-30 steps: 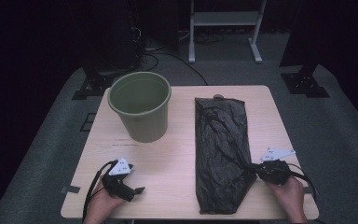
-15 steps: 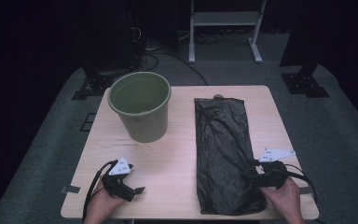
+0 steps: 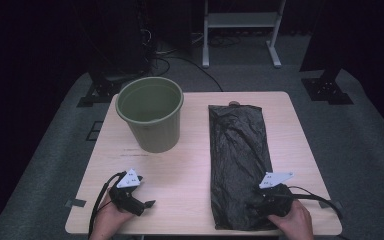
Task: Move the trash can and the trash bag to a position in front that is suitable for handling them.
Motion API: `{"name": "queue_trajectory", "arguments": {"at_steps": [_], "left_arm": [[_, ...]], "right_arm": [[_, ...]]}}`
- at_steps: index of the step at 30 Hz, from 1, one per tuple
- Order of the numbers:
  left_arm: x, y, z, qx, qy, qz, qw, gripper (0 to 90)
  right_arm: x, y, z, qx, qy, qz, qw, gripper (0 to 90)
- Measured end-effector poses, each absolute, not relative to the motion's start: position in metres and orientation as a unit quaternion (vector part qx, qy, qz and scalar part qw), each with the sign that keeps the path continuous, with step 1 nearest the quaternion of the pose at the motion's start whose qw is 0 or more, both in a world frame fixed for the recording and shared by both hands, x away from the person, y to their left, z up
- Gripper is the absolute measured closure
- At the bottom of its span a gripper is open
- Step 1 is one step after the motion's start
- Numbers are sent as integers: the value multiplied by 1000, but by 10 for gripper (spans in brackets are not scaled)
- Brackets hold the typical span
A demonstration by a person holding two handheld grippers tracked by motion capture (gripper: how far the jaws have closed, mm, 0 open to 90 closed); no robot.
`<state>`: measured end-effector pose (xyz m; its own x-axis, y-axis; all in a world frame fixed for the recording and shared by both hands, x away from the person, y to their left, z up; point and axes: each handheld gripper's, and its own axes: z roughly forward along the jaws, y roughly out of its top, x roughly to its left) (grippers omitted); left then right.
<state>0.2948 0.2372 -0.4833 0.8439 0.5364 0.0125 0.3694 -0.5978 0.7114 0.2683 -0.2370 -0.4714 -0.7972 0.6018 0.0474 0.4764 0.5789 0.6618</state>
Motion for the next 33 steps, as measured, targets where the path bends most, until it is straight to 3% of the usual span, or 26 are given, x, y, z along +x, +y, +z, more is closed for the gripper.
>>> {"name": "queue_trajectory", "arguments": {"at_steps": [20,33], "left_arm": [[295,237,-483,886,257,114,368,0],[294,237,-483,886,257,114,368,0]], "right_arm": [[277,-318,-473,393,852,315,144,300],[275,-289,-436,355,846,365,157,236]]}}
